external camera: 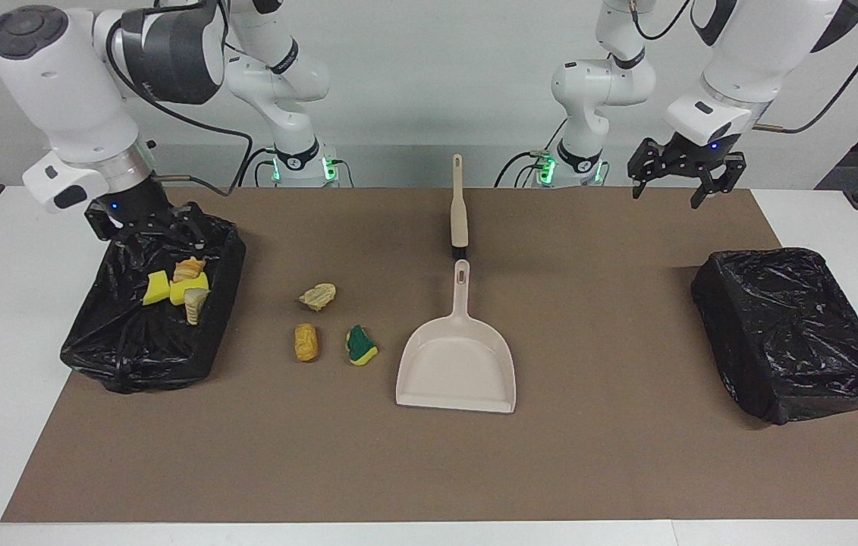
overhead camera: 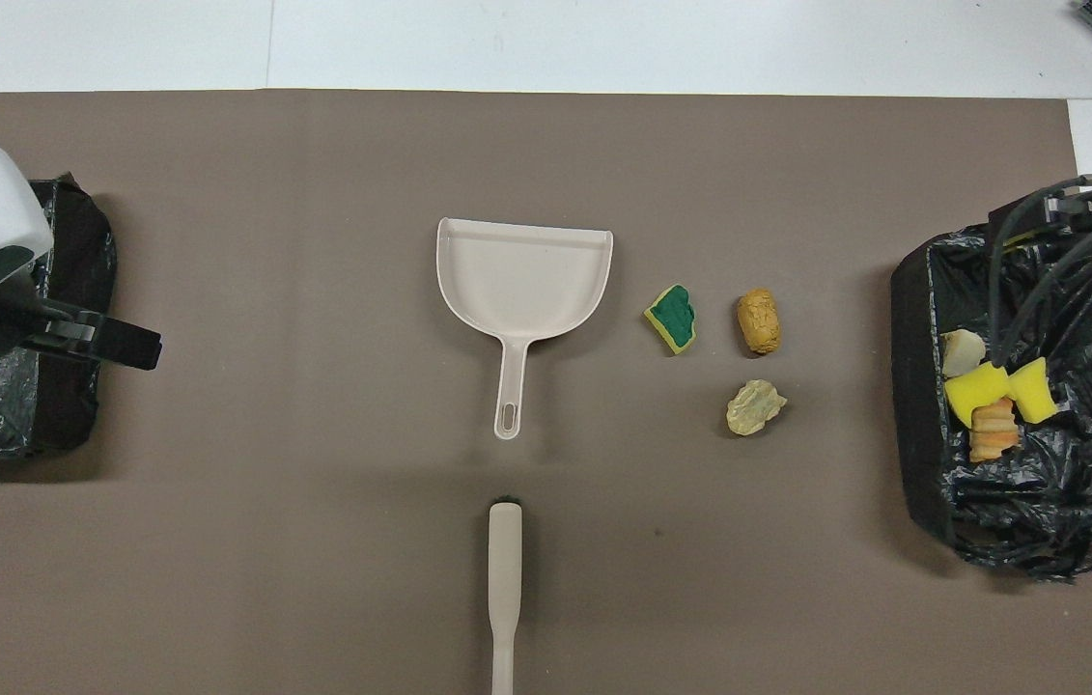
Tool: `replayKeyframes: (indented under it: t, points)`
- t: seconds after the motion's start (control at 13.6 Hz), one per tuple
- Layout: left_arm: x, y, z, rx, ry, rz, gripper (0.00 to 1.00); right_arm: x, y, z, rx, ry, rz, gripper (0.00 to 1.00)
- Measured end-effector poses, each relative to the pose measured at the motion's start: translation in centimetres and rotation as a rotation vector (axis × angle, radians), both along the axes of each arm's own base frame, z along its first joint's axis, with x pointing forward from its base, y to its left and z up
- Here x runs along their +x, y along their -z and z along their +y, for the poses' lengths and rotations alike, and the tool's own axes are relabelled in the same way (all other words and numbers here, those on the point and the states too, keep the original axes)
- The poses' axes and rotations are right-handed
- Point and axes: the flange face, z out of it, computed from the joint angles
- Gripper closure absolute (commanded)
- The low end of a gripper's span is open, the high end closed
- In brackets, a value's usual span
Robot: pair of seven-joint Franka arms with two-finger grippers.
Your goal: Sweep and dump trash in bin
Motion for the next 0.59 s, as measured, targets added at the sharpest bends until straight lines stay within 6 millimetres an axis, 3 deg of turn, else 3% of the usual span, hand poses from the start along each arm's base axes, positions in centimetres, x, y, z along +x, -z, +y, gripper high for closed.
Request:
replayKeyframes:
  t: [0.22, 0.37, 0.51, 0.59]
  points:
    - [0.0, -0.9, 1.5, -0.003, -0.025, -0.008, 0.0, -3.4, -1.9, -0.8, 0.002, 0.018, 0.012, 0.0]
    - [0.0, -1.2, 1.7, -0.004, -0.028, -0.013, 0.0, -4.8, -1.9, -0.7, 0.004, 0.018, 0.02, 0.0]
    - [-0.4, -0.6, -0.6, -0.004, 0.011, -0.008, 0.0, -5.0, -1.5, -0.5, 0.01, 0.016, 0.031, 0.0]
    - [-0.6, 0.3, -3.3, -0.004, 0.036, -0.016, 0.0, -5.0, -1.3, -0.3, 0.018, 0.013, 0.036, 0.0]
